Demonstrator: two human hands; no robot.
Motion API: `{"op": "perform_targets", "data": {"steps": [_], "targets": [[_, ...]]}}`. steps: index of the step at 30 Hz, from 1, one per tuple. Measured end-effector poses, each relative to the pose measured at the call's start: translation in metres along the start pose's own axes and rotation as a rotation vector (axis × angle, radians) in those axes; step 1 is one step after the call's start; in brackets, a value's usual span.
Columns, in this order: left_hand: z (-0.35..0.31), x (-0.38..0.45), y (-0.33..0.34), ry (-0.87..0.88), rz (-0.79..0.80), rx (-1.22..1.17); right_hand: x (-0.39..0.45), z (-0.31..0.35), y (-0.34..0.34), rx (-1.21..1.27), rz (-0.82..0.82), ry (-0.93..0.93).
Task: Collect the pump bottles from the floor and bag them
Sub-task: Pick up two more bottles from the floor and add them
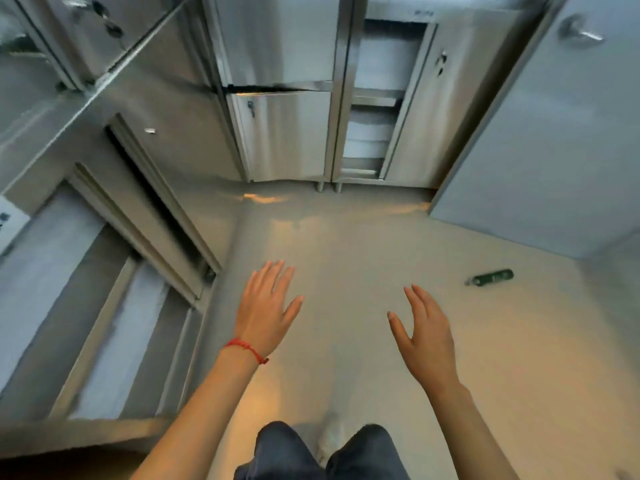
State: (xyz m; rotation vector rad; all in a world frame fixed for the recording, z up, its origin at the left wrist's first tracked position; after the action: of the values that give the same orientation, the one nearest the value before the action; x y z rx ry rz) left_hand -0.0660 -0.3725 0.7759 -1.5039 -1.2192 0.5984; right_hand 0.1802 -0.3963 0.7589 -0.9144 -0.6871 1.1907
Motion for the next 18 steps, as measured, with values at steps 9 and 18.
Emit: {"op": "perform_targets", "data": {"steps": [9, 18], "targets": [[-0.094, 0.115, 0.043, 0.321, 0.1, -0.077, 0.021, -0.107, -0.066, -0.012, -0.189, 0.325], [-0.129, 0.2, 0.082, 0.586, 0.232, -0.127, 0.035, -0.142, -0.079, 0.035, -0.337, 0.581]]}}
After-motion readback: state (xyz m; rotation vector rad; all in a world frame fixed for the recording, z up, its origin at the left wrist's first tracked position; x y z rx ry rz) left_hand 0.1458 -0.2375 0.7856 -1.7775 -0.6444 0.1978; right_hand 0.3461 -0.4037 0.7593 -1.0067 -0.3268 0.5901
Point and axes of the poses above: each hand's wrist, its own x-axis towards the middle knuckle, its own y-axis out of the palm, z = x × y, the point moved 8 cm from there along x, towards the middle knuckle, and after that the axes turned 13 degrees about y, right-handed, at the moved point
